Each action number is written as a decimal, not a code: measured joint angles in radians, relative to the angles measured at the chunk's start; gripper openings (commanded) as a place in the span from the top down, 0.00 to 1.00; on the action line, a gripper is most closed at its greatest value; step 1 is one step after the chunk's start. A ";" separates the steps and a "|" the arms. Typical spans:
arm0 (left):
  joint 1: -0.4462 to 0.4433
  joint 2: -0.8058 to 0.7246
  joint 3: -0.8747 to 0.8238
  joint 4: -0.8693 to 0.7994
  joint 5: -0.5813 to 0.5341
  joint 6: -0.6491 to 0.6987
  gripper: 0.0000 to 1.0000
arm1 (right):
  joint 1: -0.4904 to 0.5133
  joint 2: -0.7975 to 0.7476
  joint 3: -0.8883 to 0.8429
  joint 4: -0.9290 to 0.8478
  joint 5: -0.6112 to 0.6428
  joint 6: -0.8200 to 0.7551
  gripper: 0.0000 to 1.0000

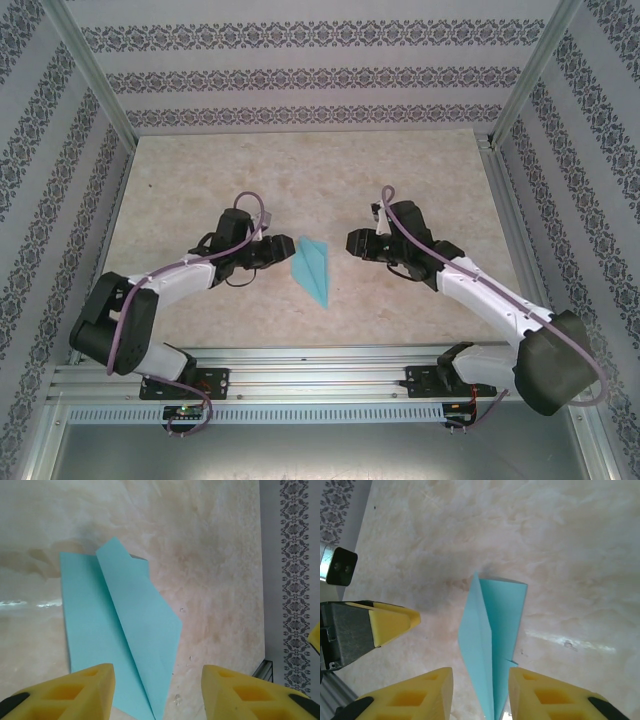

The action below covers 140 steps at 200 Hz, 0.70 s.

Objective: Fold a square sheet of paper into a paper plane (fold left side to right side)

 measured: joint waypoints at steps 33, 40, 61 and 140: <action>-0.026 0.150 0.051 0.061 -0.012 -0.022 0.54 | -0.049 -0.053 -0.101 0.001 -0.016 -0.001 0.65; -0.026 0.171 0.059 0.063 -0.020 -0.024 0.54 | -0.058 -0.061 -0.114 0.000 -0.022 -0.001 0.65; -0.026 0.226 0.089 0.066 -0.031 -0.024 0.56 | -0.080 -0.084 -0.139 -0.003 -0.035 -0.001 0.66; -0.026 0.357 0.191 0.072 -0.032 -0.024 0.59 | -0.093 -0.074 -0.165 0.018 -0.095 0.000 0.70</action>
